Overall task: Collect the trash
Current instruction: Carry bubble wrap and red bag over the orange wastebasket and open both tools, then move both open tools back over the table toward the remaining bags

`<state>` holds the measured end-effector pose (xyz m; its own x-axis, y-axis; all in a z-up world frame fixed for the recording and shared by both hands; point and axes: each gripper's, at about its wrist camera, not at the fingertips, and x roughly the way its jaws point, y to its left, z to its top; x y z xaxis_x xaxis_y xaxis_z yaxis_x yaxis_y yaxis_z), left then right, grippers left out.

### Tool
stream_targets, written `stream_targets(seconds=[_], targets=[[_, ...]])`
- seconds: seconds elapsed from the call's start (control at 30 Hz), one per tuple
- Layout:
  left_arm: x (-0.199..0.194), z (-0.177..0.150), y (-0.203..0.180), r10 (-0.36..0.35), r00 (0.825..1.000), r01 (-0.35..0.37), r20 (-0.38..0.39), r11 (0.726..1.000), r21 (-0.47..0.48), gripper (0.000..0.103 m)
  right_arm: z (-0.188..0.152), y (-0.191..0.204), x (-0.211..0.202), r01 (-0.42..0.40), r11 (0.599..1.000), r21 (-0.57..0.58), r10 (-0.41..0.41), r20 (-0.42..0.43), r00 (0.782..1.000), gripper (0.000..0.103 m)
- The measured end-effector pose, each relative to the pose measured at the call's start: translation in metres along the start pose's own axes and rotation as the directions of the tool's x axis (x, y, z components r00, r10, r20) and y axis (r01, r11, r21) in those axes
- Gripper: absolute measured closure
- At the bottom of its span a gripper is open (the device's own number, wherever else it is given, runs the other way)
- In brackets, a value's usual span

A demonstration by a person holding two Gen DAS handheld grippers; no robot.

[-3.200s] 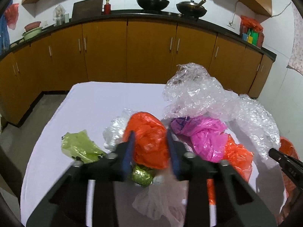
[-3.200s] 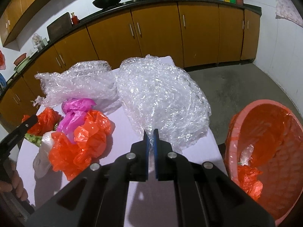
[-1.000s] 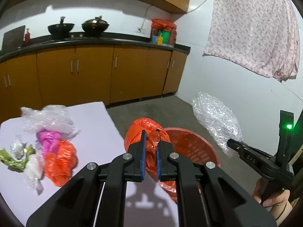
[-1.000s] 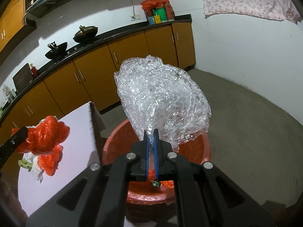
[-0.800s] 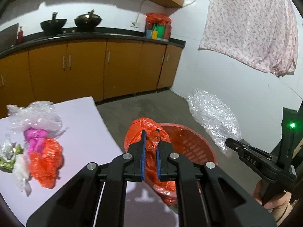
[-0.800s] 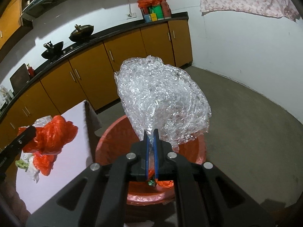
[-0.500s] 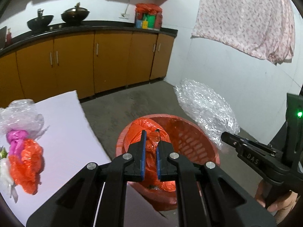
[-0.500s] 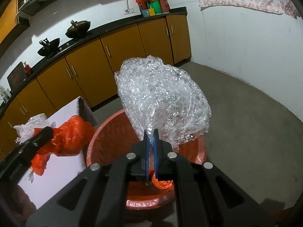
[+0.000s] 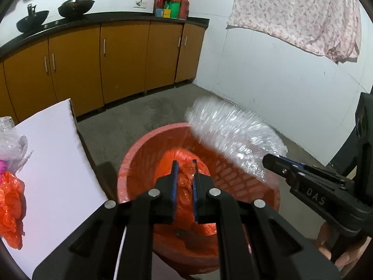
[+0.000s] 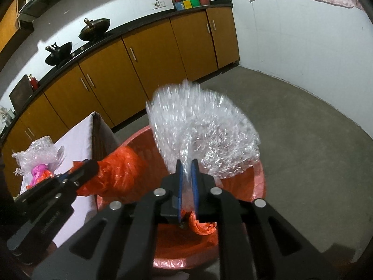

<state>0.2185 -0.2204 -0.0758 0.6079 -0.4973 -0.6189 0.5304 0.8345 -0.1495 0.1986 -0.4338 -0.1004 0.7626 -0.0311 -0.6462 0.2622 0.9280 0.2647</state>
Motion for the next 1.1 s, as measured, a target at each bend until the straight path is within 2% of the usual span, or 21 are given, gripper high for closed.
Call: stream_targets(seconds=[0.07,0.1,0.17,0.5,0.7,0.8,0.93,1.1], targets=[[0.002,-0.002,0.001,0.002,1.0,-0.002,-0.009,1.0,-0.002,0.084,-0.002,-0.002,0.001,-0.005,1.0,0.002,0.005,0.003,1.0,0.073],[0.002,-0.003,0.003,0.006,1.0,-0.006,-0.011,1.0,-0.007,0.081,-0.003,-0.003,0.0,-0.004,1.0,0.002,0.004,0.008,1.0,0.07],[-0.001,-0.004,0.007,0.008,1.0,-0.008,-0.01,1.0,-0.025,0.069,-0.005,-0.006,0.0,0.004,1.0,0.002,-0.004,0.011,1.0,0.069],[-0.025,-0.006,0.034,0.061,0.998,-0.059,0.021,0.995,-0.082,0.057,-0.008,-0.015,-0.008,0.039,0.999,0.032,-0.039,0.013,0.999,0.067],[-0.059,-0.019,0.064,0.143,0.988,-0.135,0.052,0.982,-0.131,0.052,-0.009,0.012,-0.014,0.006,1.0,-0.015,-0.006,0.017,1.0,0.067],[-0.08,-0.03,0.082,0.211,0.975,-0.199,0.071,0.969,-0.147,0.05,-0.012,0.034,-0.015,-0.019,0.998,-0.057,0.02,0.015,1.0,0.067],[-0.112,-0.05,0.113,0.314,0.945,-0.294,0.088,0.937,-0.188,0.049,-0.016,0.067,-0.018,-0.056,0.992,-0.113,0.058,0.01,0.998,0.066],[-0.151,-0.079,0.154,0.443,0.892,-0.414,0.088,0.88,-0.235,0.045,-0.025,0.108,-0.02,-0.108,0.98,-0.167,0.108,-0.005,0.994,0.063]])
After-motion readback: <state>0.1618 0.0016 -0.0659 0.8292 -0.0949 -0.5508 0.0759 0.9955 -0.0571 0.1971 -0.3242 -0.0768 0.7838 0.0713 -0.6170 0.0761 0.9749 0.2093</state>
